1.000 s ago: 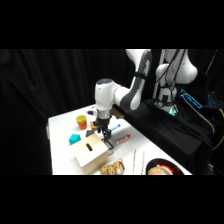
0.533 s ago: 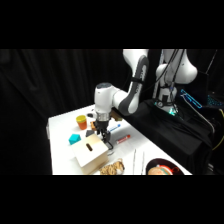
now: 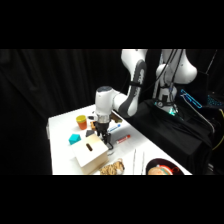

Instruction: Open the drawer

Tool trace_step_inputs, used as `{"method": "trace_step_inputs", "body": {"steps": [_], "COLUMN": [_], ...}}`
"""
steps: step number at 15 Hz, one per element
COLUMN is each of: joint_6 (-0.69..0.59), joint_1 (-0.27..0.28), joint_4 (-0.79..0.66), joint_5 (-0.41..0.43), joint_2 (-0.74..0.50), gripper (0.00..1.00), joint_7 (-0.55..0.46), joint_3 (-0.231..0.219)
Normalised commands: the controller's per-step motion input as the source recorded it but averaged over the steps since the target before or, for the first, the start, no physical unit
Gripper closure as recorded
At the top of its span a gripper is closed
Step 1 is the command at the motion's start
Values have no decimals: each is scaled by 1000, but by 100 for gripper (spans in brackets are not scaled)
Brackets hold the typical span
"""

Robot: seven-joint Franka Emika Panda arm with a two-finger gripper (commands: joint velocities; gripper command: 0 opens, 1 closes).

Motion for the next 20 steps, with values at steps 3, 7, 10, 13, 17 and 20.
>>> {"method": "trace_step_inputs", "body": {"steps": [3,7,10,13,17,20], "joint_6": [167,142,161,205,281,328], "joint_1": [-87,-66,-75,-79,-70,-19], "joint_4": [92,120,81,-13,-180,-332], "joint_5": [87,77,77,71,66,32], "joint_2": [116,126,130,89,-2,-94], "gripper": [0,0,0,0,0,0], "joint_7": [-185,-163,-151,-142,-123,-84], "joint_3": [102,78,58,46,47,-6]}}
